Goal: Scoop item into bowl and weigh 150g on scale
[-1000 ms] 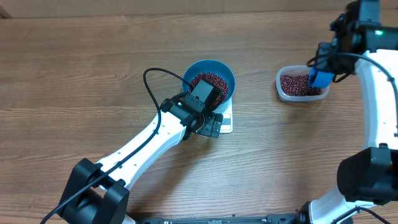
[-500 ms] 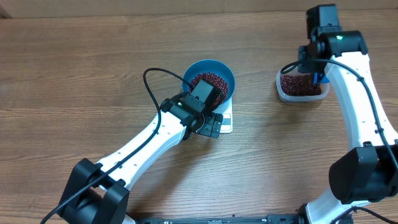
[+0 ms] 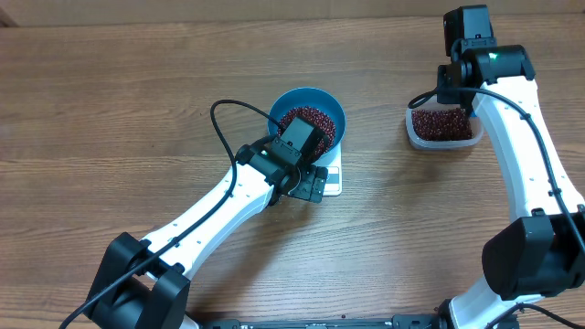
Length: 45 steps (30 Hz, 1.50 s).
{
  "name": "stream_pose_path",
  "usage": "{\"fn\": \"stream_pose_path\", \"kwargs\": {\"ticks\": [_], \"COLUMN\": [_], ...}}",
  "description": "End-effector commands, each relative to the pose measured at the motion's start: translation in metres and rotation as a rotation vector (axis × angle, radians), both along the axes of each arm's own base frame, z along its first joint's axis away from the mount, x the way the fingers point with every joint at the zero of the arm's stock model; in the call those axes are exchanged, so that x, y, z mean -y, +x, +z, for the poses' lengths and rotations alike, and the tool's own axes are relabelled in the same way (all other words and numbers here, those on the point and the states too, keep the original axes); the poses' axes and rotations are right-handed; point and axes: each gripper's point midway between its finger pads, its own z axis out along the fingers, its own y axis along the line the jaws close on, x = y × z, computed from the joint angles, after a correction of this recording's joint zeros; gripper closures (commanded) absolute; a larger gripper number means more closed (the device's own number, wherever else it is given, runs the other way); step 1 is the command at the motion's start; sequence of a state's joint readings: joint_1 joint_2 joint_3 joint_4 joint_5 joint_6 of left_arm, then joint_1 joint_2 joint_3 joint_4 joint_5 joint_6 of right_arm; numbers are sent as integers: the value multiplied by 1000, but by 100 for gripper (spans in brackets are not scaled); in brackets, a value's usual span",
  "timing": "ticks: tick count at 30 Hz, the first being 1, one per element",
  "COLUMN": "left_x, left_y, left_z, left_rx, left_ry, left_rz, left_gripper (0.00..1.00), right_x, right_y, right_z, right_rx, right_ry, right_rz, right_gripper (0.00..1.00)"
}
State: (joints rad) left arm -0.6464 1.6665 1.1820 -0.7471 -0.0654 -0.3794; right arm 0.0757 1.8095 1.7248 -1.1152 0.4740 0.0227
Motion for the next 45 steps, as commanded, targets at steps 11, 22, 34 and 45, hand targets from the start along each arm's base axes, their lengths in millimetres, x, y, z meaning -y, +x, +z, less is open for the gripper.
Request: {"fn": "stream_pose_path", "kwargs": {"ticks": [11,22,34,45], "left_x": [-5,-5,-5,-5], "left_y": [1,1,1,1], "left_z": [-3,-3,-3,-3], "left_rx": [2,1,2,1], "left_ry": [17,16,17,16], "left_rz": [12,12,12,12], "left_gripper": [1,1,0,0], "right_x": [-105,-182,-241,-263], "right_y": [11,13,-16,-22], "right_z": [-8,93,55,32], "right_rx": [15,160,43,18], "right_ry": [561,810,513,444], "right_rz": [267,564,871,1016], "right_gripper": [96,96,96,96]}}
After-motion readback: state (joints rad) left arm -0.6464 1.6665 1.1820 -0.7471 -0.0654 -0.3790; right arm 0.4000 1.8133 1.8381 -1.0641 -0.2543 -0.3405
